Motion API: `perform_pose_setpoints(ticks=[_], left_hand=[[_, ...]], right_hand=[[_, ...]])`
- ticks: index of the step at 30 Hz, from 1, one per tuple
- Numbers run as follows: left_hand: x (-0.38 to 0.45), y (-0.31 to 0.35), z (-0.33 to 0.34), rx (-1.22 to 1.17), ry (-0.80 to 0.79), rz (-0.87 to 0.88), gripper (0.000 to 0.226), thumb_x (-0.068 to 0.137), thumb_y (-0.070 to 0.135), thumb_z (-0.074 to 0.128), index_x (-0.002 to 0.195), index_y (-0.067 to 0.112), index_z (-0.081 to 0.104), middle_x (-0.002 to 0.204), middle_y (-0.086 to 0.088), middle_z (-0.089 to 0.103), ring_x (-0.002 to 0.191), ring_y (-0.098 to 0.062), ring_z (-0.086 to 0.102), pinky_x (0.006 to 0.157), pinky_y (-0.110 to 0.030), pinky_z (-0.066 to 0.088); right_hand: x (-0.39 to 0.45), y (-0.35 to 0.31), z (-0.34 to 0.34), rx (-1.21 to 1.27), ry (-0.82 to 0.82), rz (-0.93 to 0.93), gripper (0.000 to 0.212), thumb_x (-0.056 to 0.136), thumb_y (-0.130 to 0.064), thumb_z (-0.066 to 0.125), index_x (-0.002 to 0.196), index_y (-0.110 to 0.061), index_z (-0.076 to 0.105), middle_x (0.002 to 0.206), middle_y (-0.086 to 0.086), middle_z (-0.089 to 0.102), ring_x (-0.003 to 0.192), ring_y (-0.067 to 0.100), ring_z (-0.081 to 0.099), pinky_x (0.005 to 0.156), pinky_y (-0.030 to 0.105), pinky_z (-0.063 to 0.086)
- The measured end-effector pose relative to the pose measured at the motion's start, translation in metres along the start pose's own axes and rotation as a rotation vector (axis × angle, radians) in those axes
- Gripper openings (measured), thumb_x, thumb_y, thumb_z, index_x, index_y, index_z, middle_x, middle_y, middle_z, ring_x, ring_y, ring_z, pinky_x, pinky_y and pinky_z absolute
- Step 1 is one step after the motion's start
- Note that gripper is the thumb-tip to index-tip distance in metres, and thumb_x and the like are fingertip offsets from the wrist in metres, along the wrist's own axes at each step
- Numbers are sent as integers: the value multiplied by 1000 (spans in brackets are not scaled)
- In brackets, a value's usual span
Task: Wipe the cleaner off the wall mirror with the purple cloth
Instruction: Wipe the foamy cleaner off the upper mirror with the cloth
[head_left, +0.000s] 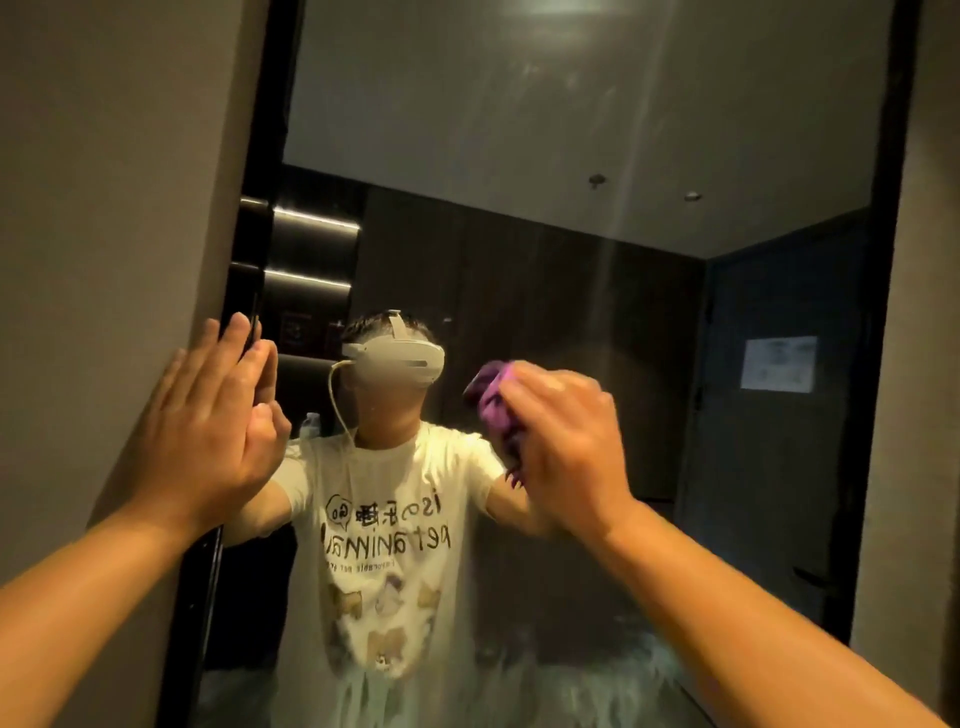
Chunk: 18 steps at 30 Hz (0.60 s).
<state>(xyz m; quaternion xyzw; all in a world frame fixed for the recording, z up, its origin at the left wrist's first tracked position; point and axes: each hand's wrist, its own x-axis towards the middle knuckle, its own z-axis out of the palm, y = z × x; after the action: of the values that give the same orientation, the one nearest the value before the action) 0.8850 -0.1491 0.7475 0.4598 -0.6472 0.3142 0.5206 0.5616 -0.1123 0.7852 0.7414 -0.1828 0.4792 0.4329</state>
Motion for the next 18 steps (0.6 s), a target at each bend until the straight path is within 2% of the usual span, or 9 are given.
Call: perform_pose_setpoints(ticks=[2, 4, 6, 9, 11, 13, 15, 16, 18], left_hand=[[-1, 0, 1, -13, 4, -3, 65, 91, 30, 30, 151, 4, 32, 164, -6, 11, 152, -14, 1, 123, -31, -1], [-2, 0, 0, -40, 19, -25, 66, 92, 32, 28, 151, 4, 30, 163, -5, 10, 152, -13, 2, 122, -28, -2], [-3, 3, 0, -66, 30, -42, 67, 91, 35, 26, 151, 3, 30, 163, -6, 10, 151, -13, 4, 123, -34, 4], [-5, 5, -1, -94, 56, -71, 69, 92, 37, 25, 151, 3, 29, 163, -4, 8, 149, -8, 3, 122, -39, 9], [-5, 5, -1, -119, 72, -116, 69, 90, 36, 29, 150, 2, 30, 163, -8, 13, 148, -11, 7, 122, -41, 11], [-4, 6, -2, -135, 71, -135, 69, 90, 34, 33, 150, 0, 31, 162, -11, 17, 148, -15, 13, 122, -43, 13], [-4, 6, -3, -142, 73, -132, 66, 90, 30, 35, 149, -1, 32, 161, -12, 20, 148, -18, 16, 122, -42, 13], [-4, 6, -3, -142, 75, -128, 65, 91, 27, 35, 149, -1, 32, 161, -13, 20, 148, -19, 16, 122, -41, 12], [-4, 6, -4, -138, 82, -108, 64, 91, 25, 34, 149, -2, 32, 160, -15, 21, 148, -21, 18, 122, -39, 11]], right_hand=[[77, 74, -40, -134, 264, 275, 28, 85, -5, 50, 101, -11, 72, 108, 5, 69, 101, 21, 64, 87, 42, 52], [133, 147, -72, -326, 460, 647, 43, 81, -15, 42, 114, -16, 70, 125, 8, 63, 111, 24, 59, 102, 38, 46], [161, 189, -89, -431, 433, 907, 45, 84, -24, 39, 120, -20, 66, 130, 10, 57, 112, 27, 56, 105, 37, 45], [189, 189, -79, -472, 242, 1005, 37, 92, -17, 43, 125, -20, 60, 140, 12, 49, 128, 37, 45, 107, 45, 38], [197, 158, -59, -490, 173, 869, 39, 93, -19, 46, 131, -24, 55, 143, 6, 47, 129, 36, 43, 103, 47, 37], [181, 111, -24, -550, 99, 539, 36, 90, -22, 52, 124, -30, 59, 134, -1, 53, 118, 31, 50, 93, 46, 43], [138, 44, 16, -495, 14, 179, 23, 88, -22, 58, 109, -33, 60, 114, -7, 59, 98, 24, 57, 78, 40, 48], [104, 3, 35, -413, -45, 64, 19, 91, -23, 60, 108, -31, 60, 111, -8, 60, 93, 23, 59, 72, 40, 48], [32, -62, 70, -272, -176, -172, 22, 93, -23, 65, 115, -24, 64, 125, -2, 64, 100, 28, 63, 73, 43, 48]])
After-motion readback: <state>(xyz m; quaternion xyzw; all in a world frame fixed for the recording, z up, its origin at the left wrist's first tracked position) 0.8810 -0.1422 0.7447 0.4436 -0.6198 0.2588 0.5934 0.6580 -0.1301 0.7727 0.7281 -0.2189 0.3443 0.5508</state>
